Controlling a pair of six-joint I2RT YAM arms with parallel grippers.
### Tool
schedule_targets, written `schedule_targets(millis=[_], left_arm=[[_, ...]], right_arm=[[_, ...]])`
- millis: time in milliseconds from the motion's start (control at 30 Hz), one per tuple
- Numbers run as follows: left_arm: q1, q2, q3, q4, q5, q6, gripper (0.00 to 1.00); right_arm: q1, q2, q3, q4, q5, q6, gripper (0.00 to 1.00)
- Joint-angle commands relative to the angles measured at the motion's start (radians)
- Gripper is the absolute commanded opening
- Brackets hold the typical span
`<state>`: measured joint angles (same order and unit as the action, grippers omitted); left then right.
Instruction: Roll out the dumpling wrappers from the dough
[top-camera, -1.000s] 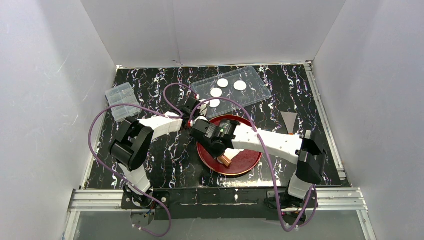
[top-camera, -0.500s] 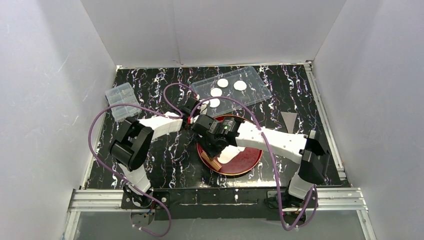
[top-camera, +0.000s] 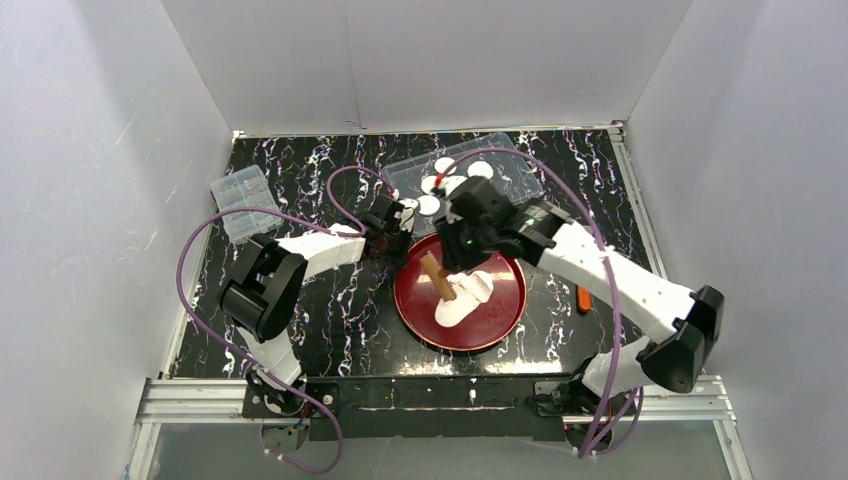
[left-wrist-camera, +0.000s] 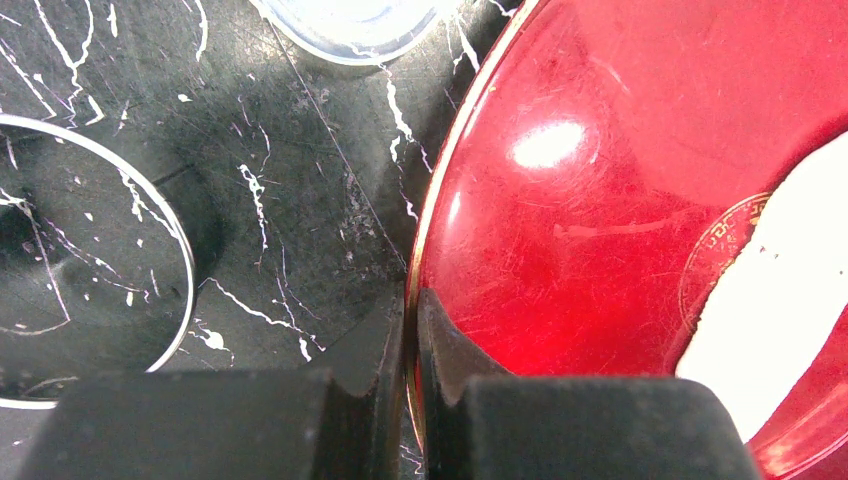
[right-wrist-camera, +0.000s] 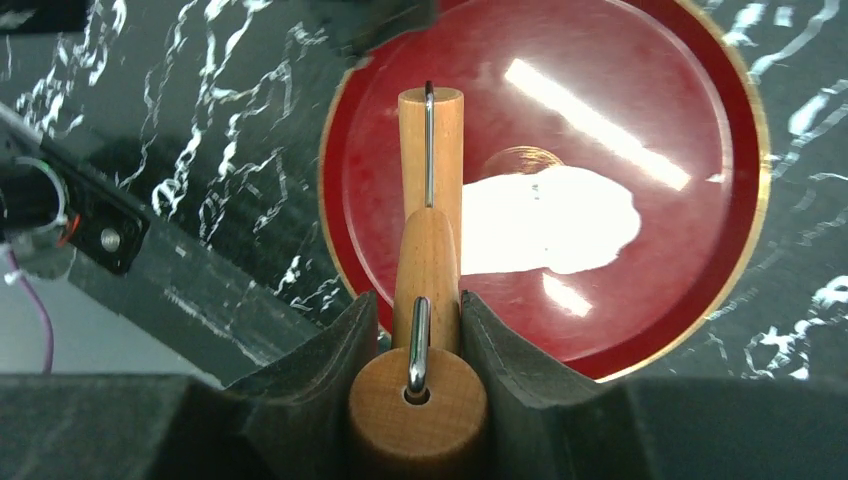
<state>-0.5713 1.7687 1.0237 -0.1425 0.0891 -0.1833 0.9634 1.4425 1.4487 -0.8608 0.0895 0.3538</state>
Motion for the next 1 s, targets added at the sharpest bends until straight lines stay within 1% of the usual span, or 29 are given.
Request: schedule_targets(millis=[0, 100, 167, 233, 333, 367, 400, 433, 500, 533, 600, 700, 867, 967], left_arm=[[0.022, 0.032, -0.018, -0.089, -0.105, 0.047, 0.0], [0.022, 0.036, -0.014, -0.091, -0.104, 0.05, 0.0], [0.022, 0.042, -0.01, -0.094, -0.092, 0.057, 0.0], [0.022, 0.051, 0.0, -0.106, -0.089, 0.071, 0.0], [0.024, 0.052, 0.006, -0.107, -0.039, 0.097, 0.01], [0.024, 0.047, 0.006, -0.105, -0.024, 0.107, 0.12], [0.025, 0.043, 0.009, -0.105, -0.007, 0.118, 0.26], [0.027, 0.034, 0.011, -0.106, 0.01, 0.13, 0.38], [0.037, 0.012, 0.013, -0.105, 0.061, 0.152, 0.55], [0.04, -0.004, 0.012, -0.103, 0.084, 0.164, 0.6], [0.047, -0.037, 0.018, -0.102, 0.126, 0.192, 0.67], [0.059, -0.086, 0.055, -0.132, 0.209, 0.256, 0.73], [0.103, -0.171, 0.133, -0.239, 0.377, 0.357, 0.76], [0.149, -0.223, 0.14, -0.247, 0.423, 0.362, 0.76]], right_arm=[[-0.168, -0.101, -0.048, 0.034, -0.056, -0.047, 0.01], [-0.343, -0.153, -0.098, 0.13, -0.219, -0.067, 0.01], [-0.439, -0.151, -0.106, 0.167, -0.306, -0.072, 0.01], [-0.493, -0.128, -0.097, 0.176, -0.338, -0.088, 0.01], [-0.548, -0.083, -0.088, 0.193, -0.399, -0.098, 0.01], [-0.563, -0.068, -0.09, 0.198, -0.423, -0.098, 0.01], [-0.57, -0.053, -0.091, 0.202, -0.437, -0.098, 0.01], [-0.572, -0.04, -0.091, 0.204, -0.448, -0.098, 0.01], [-0.572, -0.012, -0.092, 0.204, -0.463, -0.101, 0.01], [-0.572, -0.004, -0.092, 0.208, -0.468, -0.101, 0.01], [-0.574, 0.017, -0.084, 0.213, -0.486, -0.104, 0.01], [-0.573, 0.062, -0.053, 0.208, -0.54, -0.127, 0.01], [-0.574, 0.164, 0.006, 0.175, -0.636, -0.18, 0.01], [-0.573, 0.216, 0.031, 0.16, -0.666, -0.168, 0.01]])
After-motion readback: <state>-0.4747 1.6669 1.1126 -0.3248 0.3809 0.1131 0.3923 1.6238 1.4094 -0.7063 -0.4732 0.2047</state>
